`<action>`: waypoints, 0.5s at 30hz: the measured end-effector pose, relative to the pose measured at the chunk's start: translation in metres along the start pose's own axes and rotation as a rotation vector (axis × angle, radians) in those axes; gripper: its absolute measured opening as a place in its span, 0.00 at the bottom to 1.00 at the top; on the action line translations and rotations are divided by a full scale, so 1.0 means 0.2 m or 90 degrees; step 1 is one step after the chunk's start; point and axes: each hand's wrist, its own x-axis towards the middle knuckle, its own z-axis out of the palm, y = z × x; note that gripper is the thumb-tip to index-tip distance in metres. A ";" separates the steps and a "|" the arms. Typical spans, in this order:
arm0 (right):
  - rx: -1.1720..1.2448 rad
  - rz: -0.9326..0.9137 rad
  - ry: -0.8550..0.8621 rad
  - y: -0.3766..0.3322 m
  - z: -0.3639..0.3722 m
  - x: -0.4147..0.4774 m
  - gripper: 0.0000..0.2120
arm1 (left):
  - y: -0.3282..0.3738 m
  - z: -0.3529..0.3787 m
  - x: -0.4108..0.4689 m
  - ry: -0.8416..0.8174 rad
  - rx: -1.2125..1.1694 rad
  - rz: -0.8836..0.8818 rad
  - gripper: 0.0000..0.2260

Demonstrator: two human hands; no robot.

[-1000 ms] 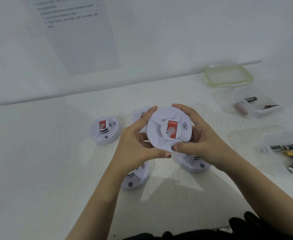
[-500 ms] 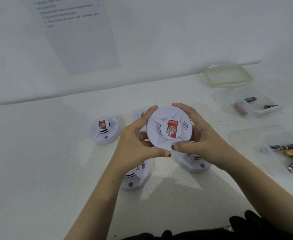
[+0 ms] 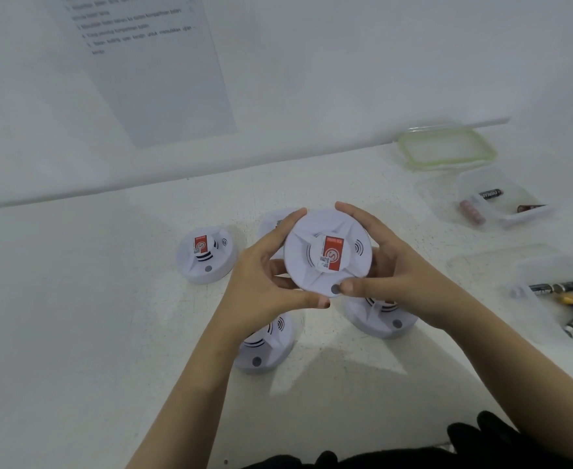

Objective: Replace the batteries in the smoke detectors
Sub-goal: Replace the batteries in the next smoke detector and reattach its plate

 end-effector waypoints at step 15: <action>0.090 0.065 -0.033 0.04 -0.04 -0.01 0.36 | -0.04 0.01 -0.02 -0.010 -0.003 -0.024 0.44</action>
